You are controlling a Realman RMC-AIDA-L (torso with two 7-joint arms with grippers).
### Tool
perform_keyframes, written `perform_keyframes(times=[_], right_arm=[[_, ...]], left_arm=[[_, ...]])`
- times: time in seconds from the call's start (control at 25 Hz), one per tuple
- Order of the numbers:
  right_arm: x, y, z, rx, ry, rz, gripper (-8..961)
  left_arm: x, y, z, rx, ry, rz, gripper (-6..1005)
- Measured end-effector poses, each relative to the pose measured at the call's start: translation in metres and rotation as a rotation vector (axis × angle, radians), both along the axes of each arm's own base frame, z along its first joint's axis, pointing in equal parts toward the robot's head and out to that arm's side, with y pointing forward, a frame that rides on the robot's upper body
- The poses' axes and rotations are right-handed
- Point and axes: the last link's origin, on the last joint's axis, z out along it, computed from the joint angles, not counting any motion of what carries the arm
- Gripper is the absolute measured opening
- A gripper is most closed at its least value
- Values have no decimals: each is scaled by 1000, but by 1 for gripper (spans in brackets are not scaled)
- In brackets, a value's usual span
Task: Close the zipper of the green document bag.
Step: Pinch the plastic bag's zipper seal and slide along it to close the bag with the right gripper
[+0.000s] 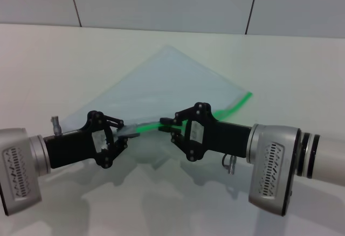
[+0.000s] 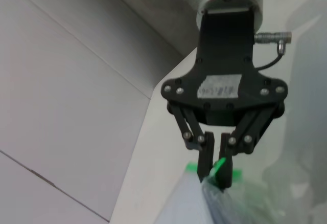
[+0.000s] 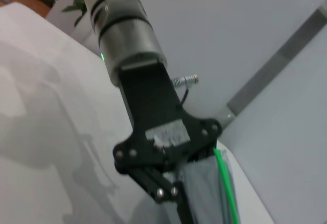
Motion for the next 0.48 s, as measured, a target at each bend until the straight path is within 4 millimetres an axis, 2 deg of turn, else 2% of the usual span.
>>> perform_keyframes(times=[0.48], right_arm=[[15, 7, 7, 56, -10, -68, 69]], left_arm=[[0, -1, -1, 6, 1, -8, 121]])
